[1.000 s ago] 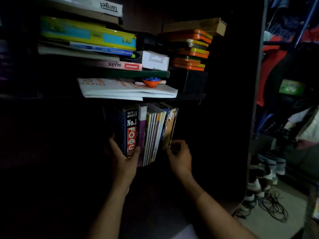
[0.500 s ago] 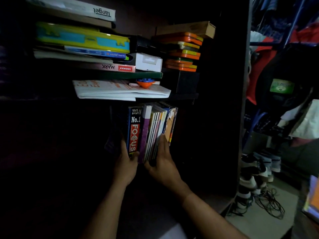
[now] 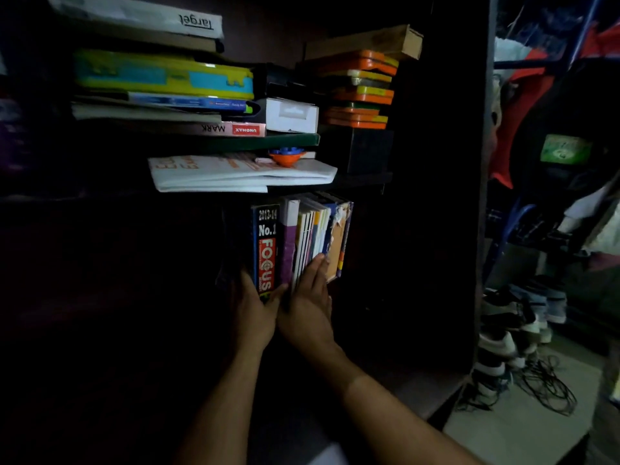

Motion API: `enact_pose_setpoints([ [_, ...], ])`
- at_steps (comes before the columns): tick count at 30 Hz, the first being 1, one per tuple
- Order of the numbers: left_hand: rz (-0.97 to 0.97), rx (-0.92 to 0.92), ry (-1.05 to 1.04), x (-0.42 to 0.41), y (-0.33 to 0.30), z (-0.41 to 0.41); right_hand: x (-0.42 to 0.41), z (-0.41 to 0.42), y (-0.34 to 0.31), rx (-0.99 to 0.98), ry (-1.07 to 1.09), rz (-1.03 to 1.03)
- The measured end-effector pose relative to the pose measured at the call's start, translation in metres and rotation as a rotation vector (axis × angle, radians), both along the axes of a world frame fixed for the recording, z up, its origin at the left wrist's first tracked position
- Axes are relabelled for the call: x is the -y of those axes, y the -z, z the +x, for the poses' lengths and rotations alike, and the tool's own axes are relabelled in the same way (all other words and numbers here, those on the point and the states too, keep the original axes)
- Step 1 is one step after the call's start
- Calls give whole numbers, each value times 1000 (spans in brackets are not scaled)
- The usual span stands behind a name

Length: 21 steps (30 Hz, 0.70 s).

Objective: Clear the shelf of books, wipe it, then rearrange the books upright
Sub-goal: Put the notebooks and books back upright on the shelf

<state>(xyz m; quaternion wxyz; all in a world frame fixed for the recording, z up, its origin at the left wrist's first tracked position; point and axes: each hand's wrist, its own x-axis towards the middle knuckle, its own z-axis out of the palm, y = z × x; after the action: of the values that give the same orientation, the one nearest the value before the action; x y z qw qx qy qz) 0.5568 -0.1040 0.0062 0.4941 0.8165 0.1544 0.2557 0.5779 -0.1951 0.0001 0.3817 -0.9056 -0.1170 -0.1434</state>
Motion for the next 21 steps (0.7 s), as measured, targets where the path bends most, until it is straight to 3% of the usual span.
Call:
enact_pose_setpoints([
  [9,66,75,17,0,-2,-27,27,-45,-3,-50,-80,180],
  [13,90,85,24,12,-1,-61,51,-82,-12,-171,-93,210],
  [17,161,-61,282,42,4,-124,88,-133,-14,-296,-116,151],
  [21,397,-237,497,74,-1,-172,134,-186,-25,-373,-129,98],
])
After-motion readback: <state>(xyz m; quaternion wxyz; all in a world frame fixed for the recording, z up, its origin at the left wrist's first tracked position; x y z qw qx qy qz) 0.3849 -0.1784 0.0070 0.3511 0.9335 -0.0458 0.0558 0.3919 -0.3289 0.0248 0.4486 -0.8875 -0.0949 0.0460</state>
